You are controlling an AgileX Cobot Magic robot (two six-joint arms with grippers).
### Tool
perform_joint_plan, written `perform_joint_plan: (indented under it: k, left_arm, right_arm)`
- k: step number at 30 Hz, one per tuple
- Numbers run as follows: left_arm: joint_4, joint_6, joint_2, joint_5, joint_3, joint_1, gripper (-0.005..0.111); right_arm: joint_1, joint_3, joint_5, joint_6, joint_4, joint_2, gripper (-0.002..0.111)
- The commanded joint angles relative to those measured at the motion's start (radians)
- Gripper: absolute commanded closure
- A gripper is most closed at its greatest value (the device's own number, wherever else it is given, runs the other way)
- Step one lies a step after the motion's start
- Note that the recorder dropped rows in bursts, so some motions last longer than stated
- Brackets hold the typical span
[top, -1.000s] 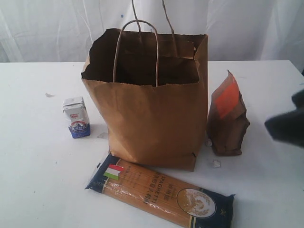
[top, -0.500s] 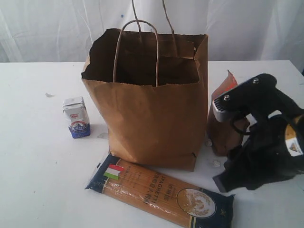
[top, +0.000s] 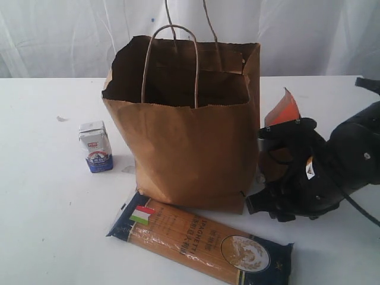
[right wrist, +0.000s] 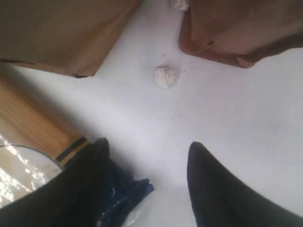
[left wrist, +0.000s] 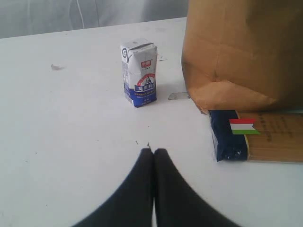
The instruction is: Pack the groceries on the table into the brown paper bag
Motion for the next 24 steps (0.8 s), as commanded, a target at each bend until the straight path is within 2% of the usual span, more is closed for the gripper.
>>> perform_joint_plan:
  k: [1, 16, 22, 24]
  left_arm:
    - [-0.002, -0.007, -0.005, 0.002, 0.005, 0.001, 0.107]
    - [-0.002, -0.007, -0.005, 0.002, 0.005, 0.001, 0.107]
    - [-0.002, -0.007, -0.005, 0.002, 0.005, 0.001, 0.107]
    - [-0.002, -0.007, -0.005, 0.002, 0.005, 0.001, 0.107]
  right_arm:
    - [-0.03, 0.003, -0.057, -0.018, 0.009, 0.064, 0.062]
    - [-0.071, 0.001, -0.265, -0.031, 0.005, 0.223, 0.062]
    - [-0.071, -0.003, -0.289, -0.038, 0.005, 0.27, 0.062]
    - [-0.071, -0.003, -0.297, -0.038, 0.008, 0.287, 0.067]
